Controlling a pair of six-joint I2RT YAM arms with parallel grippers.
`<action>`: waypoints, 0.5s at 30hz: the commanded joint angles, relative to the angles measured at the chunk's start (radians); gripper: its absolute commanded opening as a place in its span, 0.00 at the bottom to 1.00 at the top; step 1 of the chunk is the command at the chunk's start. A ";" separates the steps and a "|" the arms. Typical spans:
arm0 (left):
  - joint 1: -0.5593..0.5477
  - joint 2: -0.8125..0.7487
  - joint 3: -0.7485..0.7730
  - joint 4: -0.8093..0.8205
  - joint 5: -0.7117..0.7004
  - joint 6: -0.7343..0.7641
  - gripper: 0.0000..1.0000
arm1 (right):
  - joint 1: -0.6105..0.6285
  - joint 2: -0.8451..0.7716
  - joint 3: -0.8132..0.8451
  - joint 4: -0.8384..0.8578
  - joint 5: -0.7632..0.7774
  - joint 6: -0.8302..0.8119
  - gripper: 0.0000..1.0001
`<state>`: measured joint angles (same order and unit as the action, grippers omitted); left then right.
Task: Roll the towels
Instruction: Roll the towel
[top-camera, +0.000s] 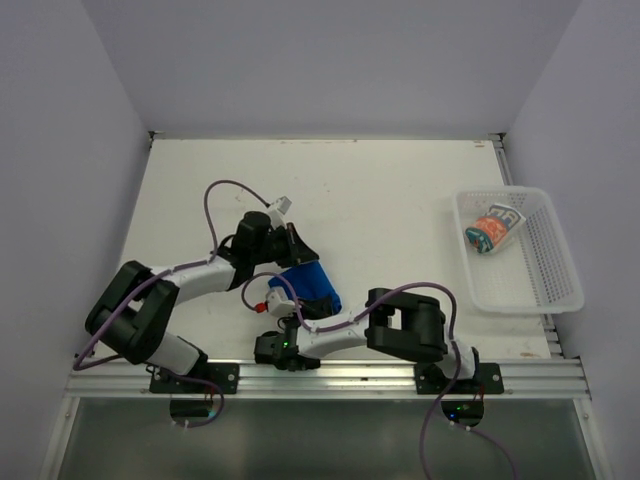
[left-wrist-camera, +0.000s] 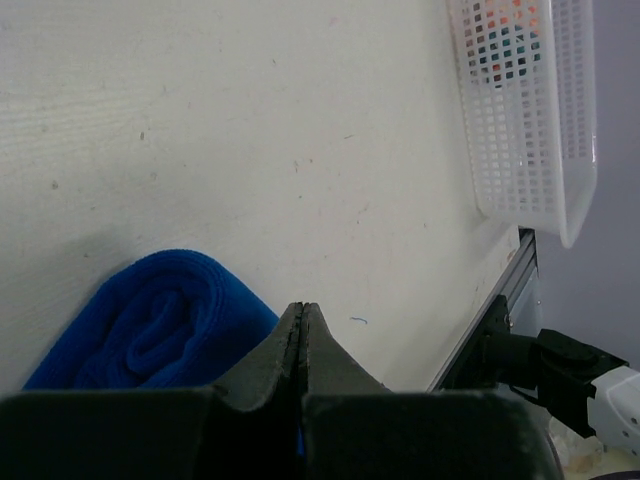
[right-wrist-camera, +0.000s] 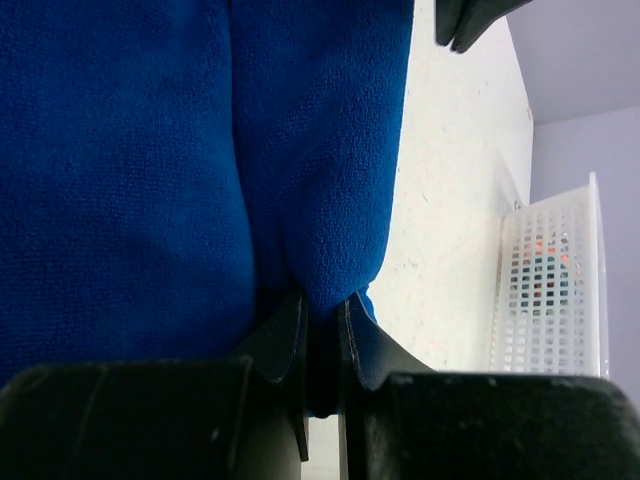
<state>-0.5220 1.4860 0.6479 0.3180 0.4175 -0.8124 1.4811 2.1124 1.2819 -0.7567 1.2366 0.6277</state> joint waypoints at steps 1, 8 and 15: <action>-0.013 0.011 -0.049 0.088 0.009 -0.008 0.00 | 0.005 0.021 0.028 -0.018 -0.025 0.026 0.00; -0.018 0.108 -0.091 0.125 -0.016 0.022 0.00 | 0.007 0.014 0.025 0.025 -0.077 0.007 0.00; -0.007 0.163 -0.136 0.156 -0.052 -0.001 0.00 | -0.001 -0.075 -0.027 0.109 -0.112 0.003 0.00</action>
<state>-0.5285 1.6085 0.5575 0.4709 0.4141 -0.8200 1.4845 2.1101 1.2747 -0.7475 1.2152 0.5812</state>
